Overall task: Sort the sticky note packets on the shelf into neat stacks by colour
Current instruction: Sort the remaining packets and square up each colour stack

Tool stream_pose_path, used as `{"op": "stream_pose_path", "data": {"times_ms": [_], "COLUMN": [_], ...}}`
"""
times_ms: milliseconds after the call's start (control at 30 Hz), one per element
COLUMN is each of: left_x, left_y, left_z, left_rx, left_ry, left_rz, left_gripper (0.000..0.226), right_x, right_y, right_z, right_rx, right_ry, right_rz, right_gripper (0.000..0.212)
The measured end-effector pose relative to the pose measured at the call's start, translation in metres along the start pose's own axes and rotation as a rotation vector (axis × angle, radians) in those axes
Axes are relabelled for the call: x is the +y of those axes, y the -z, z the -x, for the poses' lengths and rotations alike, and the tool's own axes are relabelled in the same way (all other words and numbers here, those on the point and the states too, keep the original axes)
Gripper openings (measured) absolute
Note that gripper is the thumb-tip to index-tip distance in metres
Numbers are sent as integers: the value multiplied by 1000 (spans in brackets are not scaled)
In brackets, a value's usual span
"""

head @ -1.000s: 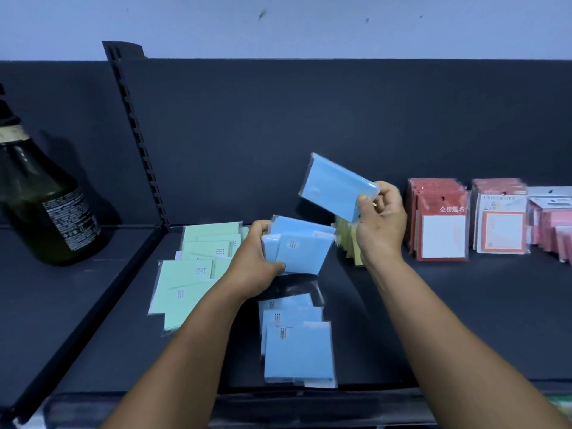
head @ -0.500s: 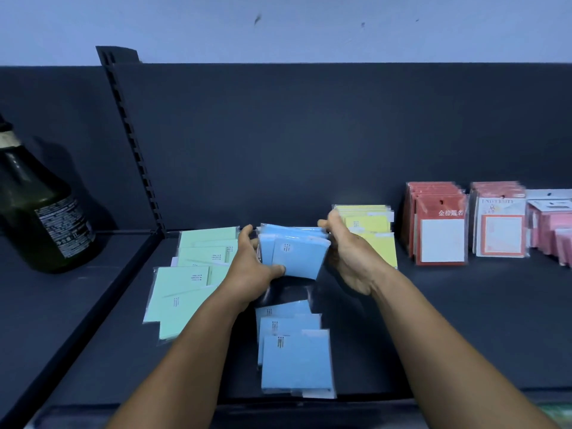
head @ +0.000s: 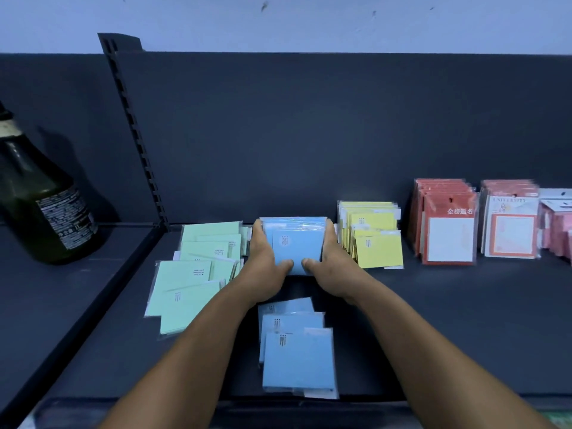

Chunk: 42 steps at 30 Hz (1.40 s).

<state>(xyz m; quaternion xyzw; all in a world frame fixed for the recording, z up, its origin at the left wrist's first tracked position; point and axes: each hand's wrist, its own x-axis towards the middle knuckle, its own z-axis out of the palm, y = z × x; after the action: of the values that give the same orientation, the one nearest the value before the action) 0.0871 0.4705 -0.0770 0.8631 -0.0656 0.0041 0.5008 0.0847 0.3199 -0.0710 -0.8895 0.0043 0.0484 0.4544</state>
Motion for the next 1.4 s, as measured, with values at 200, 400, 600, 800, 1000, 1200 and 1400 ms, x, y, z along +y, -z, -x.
{"op": "stream_pose_path", "data": {"times_ms": [200,400,600,800,1000,1200,1400], "left_x": [2,3,1,5,24,38,42], "left_y": [-5,-7,-14,-13,-2,19,39], "left_z": [-13,-41,-57,-56,-32,14,65], "left_rx": [167,181,145,92,-10,-257,-540], "left_ry": [12,57,104,154,183,90,96], "left_rz": [-53,-112,-178,-227,-335,-575,-668], "left_gripper": [76,74,72,85,92,33,67], "right_x": [-4,-12,-14,-18,-37,-39,-25], "right_y": [-3,-3,-2,0,14,28,29], "right_z": [-14,-38,-49,-47,-24,23,69], "right_rx": [119,159,168,125,44,-135,-422], "right_ry": [26,-40,-92,-133,-189,-48,69], "right_rz": [48,75,107,116,236,322,301], "right_gripper": [81,72,63,71,58,36,73]}}
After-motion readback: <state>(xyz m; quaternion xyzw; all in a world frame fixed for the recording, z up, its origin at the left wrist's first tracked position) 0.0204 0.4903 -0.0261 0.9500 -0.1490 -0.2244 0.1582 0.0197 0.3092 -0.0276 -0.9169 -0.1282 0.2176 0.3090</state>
